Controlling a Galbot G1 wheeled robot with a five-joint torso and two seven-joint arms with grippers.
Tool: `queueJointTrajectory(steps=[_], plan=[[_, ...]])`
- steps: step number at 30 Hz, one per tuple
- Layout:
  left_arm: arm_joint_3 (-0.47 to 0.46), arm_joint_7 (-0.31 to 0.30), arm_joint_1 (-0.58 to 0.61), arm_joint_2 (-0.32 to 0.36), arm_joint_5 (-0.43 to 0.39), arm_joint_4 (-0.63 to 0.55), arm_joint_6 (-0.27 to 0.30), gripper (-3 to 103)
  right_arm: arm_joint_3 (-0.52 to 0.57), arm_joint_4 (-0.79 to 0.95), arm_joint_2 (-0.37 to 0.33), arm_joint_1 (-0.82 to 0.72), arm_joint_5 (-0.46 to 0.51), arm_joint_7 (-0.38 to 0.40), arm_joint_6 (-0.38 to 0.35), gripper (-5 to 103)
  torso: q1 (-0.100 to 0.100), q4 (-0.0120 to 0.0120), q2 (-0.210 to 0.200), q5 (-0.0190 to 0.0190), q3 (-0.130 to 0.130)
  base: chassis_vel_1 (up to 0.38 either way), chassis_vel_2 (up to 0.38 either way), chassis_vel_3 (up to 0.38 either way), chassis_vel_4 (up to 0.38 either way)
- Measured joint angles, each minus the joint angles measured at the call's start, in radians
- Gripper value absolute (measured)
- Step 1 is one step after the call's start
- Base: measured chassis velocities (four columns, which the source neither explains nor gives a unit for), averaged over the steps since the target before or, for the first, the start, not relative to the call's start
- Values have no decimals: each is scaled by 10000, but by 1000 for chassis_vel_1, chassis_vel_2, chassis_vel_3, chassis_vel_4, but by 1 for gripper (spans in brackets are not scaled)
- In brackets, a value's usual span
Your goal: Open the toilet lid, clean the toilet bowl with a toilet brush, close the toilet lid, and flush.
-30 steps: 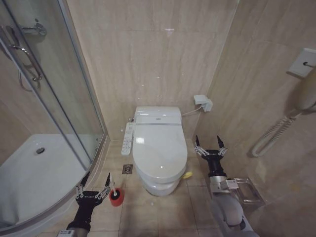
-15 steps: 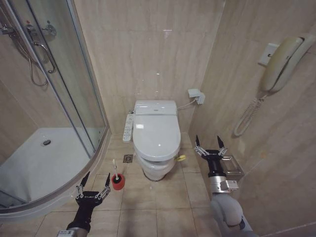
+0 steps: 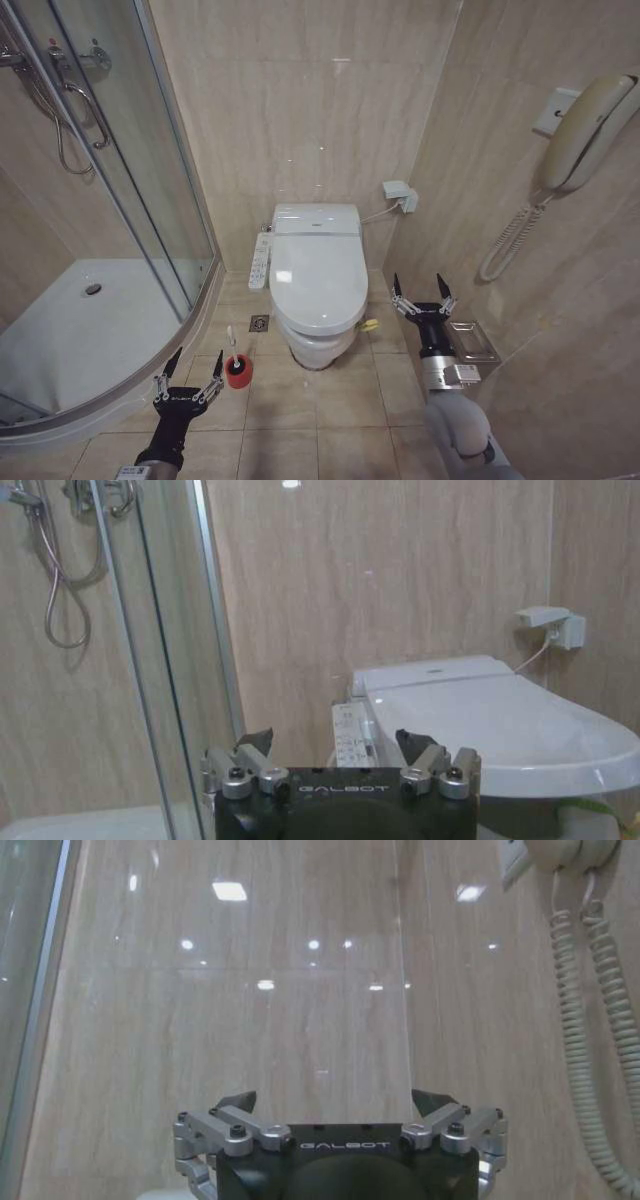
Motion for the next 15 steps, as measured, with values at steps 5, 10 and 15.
queueJointTrajectory(steps=[5,10,15], plan=[[0,0,1,0,0,0,0,82,-43,-283,-59,96,-72,6,-59,100,0,-1,0,1,0,0,0,0,0],[0,0,1,0,0,0,0,82,56,-532,71,211,-167,86,-52,100,1,0,-1,1,0,0,0,0,0],[0,0,0,0,0,0,0,82,79,-460,153,42,-423,496,-429,100,1,-1,0,0,0,0,0,0,0]])
